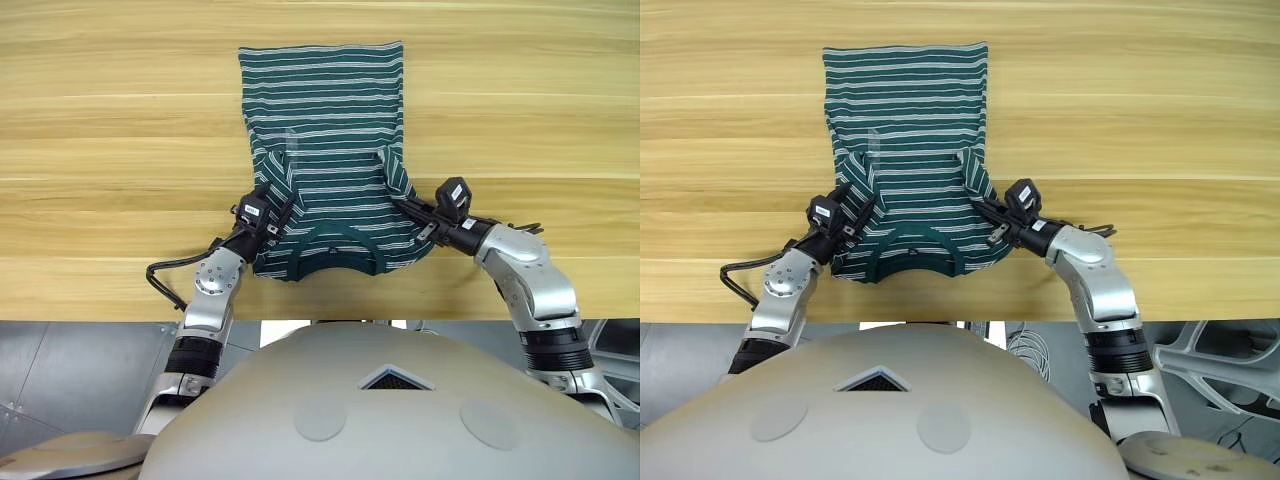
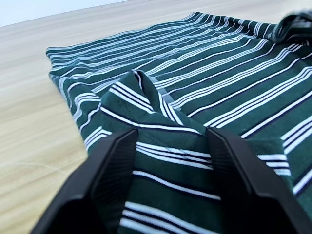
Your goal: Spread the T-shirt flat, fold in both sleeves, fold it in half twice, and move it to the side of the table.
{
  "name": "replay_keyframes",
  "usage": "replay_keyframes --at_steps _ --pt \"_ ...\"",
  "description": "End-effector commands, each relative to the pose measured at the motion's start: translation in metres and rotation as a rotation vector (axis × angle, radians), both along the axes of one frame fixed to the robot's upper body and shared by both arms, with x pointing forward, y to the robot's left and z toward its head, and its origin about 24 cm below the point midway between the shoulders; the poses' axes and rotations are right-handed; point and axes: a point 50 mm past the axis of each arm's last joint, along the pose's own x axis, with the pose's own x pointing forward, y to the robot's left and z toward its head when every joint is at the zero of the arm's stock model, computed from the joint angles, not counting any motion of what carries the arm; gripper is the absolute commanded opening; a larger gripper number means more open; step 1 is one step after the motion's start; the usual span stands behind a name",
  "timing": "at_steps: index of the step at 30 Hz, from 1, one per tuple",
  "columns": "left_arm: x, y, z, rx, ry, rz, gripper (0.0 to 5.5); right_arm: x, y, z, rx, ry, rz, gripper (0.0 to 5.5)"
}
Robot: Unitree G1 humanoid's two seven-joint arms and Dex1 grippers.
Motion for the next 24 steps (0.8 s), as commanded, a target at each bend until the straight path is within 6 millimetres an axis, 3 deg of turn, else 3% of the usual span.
replay_keyframes --at_steps 1,6,19,24 --pt "-0.024 -0.004 -0.027 0.038 0.176 -0.027 2.51 0.002 0.011 -0.004 -0.046 -0.016 0.034 0.01" --pt "-0.025 -0.005 -0.028 0.038 0.178 -0.028 2.51 0.004 0.012 -0.006 -0.068 -0.01 0.012 0.01" --pt "-0.026 -0.006 -0.025 0.042 0.171 -0.045 2.51 -0.001 0.026 0.028 0.148 0.017 0.088 2.31" --pt "-0.023 -0.002 -0.013 0.032 0.114 -0.06 2.51 0.007 0.015 0.032 0.126 -0.03 0.077 3.23"
